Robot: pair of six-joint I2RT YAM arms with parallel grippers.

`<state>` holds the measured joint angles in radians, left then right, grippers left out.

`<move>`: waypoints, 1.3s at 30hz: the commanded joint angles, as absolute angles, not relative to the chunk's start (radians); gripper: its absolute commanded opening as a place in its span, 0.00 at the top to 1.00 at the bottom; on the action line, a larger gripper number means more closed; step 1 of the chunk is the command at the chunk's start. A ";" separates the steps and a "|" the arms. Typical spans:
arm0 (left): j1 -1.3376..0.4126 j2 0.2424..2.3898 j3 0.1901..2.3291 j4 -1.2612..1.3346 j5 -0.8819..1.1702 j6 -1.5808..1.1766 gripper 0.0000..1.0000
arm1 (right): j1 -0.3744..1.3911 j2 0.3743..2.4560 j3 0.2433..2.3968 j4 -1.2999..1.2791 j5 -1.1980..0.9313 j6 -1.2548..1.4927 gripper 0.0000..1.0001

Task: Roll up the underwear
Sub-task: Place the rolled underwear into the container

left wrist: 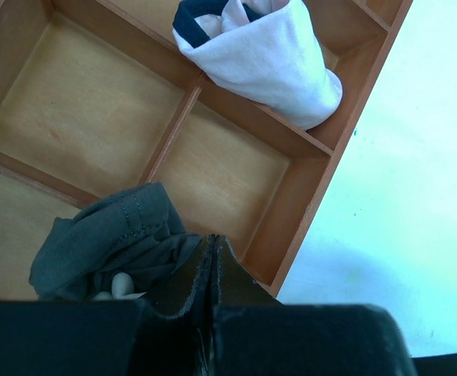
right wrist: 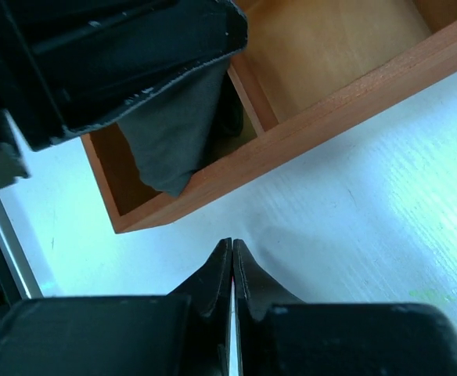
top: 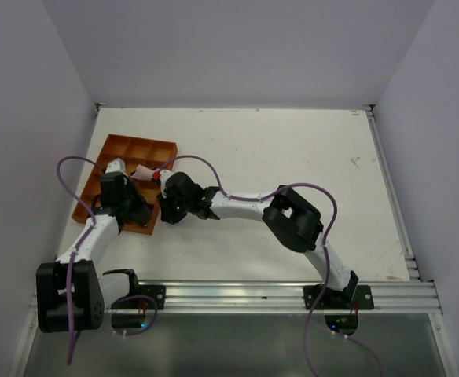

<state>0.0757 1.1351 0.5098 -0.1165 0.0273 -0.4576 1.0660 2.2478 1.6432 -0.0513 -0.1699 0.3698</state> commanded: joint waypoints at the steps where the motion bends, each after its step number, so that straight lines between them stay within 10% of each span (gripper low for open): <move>1: 0.080 1.154 0.466 -0.166 -0.005 -0.463 1.00 | 1.074 2.167 1.670 -0.005 -0.133 0.371 0.97; 39: 0.080 1.169 0.449 -0.115 0.018 -0.483 1.00 | 1.144 2.359 1.787 0.032 0.034 0.380 1.00</move>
<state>0.0769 1.1435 0.4904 -0.0727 0.0395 -0.4801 1.1301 2.3119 1.7550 0.0418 -0.0383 0.3908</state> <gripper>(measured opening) 0.004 0.008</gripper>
